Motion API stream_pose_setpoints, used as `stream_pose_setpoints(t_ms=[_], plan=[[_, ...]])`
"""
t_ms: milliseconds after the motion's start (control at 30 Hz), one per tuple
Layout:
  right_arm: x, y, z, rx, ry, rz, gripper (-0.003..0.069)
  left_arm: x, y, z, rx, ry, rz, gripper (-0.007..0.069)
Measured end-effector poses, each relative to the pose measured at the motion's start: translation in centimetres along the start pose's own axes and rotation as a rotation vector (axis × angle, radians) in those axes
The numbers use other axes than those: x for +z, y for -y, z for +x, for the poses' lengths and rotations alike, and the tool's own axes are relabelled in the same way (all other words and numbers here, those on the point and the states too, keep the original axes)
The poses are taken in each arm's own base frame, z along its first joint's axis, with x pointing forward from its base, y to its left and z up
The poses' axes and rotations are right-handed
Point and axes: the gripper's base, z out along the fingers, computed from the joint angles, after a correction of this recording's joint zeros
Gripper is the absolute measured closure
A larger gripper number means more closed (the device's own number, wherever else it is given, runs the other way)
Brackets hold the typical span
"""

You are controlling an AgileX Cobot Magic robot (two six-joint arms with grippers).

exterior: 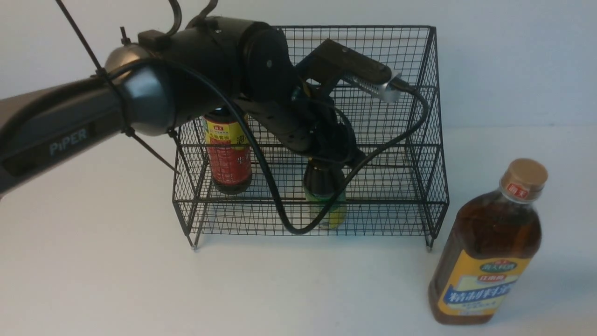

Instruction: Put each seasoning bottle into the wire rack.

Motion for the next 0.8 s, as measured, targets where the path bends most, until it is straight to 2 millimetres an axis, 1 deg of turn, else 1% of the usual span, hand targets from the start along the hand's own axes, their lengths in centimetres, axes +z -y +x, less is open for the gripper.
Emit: stream_pose_setpoints(t_ms=[533, 633, 733, 800], plan=[[0.0, 0.0, 0.0, -0.001, 0.0, 0.0, 0.0673, 0.28, -0.04, -0.1, -0.002, 0.003, 0.0, 0.0336], [0.0, 0.0, 0.0, -0.001, 0.0, 0.0, 0.0673, 0.23, -0.03, -0.14, -0.001, -0.003, 0.002, 0.0324], [0.0, 0.0, 0.0, -0.001, 0.0, 0.0, 0.0673, 0.0, 0.02, -0.34, -0.009, -0.016, 0.009, 0.023], [0.0, 0.0, 0.0, -0.001, 0.0, 0.0, 0.0673, -0.28, 0.06, -0.62, -0.011, -0.013, 0.012, 0.0192]])
